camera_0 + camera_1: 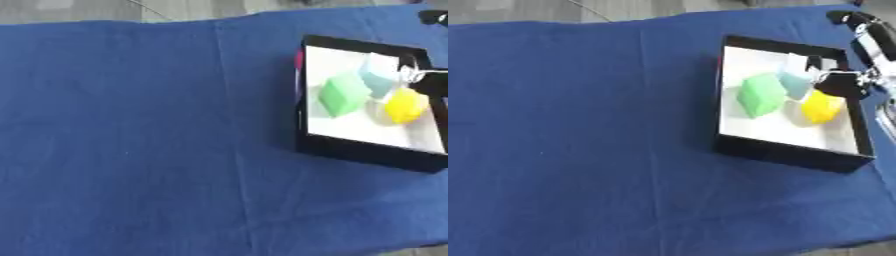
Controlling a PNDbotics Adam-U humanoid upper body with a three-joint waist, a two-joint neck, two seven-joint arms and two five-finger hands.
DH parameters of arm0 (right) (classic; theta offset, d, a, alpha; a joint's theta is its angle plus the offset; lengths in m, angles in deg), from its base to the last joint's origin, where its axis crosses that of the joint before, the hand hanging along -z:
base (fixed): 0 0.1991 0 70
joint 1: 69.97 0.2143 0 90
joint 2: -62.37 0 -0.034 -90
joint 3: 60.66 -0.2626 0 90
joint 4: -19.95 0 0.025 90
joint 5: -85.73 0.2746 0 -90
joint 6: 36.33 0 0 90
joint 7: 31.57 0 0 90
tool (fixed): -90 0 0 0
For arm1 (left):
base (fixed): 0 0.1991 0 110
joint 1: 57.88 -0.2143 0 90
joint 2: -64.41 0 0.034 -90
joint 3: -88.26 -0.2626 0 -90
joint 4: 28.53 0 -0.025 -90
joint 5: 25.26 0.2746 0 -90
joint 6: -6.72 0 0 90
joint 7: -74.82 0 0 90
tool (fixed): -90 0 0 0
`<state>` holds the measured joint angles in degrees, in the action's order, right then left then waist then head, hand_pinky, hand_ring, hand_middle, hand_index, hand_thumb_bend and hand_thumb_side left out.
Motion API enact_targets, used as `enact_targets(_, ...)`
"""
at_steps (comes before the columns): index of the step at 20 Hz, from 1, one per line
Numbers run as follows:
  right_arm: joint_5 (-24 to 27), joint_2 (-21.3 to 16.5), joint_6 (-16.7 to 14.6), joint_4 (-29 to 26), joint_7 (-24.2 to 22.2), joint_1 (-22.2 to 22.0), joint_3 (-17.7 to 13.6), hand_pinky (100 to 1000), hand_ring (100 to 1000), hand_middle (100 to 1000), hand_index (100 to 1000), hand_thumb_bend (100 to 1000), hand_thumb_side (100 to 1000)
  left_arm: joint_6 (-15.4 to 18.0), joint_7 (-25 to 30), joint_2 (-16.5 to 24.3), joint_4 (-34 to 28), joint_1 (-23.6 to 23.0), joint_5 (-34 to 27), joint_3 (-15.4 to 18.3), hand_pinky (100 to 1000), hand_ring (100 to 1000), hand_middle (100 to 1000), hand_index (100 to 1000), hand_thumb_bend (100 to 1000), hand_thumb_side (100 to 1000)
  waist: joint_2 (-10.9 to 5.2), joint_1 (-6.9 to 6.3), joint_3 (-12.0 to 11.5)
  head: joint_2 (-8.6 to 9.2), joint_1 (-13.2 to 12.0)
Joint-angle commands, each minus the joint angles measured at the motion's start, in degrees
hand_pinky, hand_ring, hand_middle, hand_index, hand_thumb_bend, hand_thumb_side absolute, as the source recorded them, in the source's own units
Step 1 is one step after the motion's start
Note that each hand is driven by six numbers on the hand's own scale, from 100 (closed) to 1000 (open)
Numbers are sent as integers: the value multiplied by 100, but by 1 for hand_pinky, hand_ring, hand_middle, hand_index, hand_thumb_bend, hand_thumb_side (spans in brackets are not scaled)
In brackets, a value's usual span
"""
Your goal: Pick up the objects with one hand, pass them to the other hand, and then place them into the box on the other side of the table.
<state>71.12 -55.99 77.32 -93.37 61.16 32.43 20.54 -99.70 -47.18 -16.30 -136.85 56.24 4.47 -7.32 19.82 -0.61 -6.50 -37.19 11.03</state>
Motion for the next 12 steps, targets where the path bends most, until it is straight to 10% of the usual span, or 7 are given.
enact_targets(1,675,-13,-332,-127,506,75,-95,964,1000,903,934,100,290,-10,-78,102,-106,10,-29,135,842,669,689,807,150,436,-150,24,-26,24,-95)
enact_targets(5,1863,229,-1235,-128,1010,130,21,966,1000,914,931,100,550,-48,-175,55,-118,-42,-116,241,841,665,687,808,146,449,-160,52,-89,23,-256)
enact_targets(12,3511,752,-2602,-128,814,87,145,989,1000,1000,1000,100,624,-97,-338,-80,-119,-180,-780,527,849,674,714,839,114,548,-175,108,-258,8,-482)
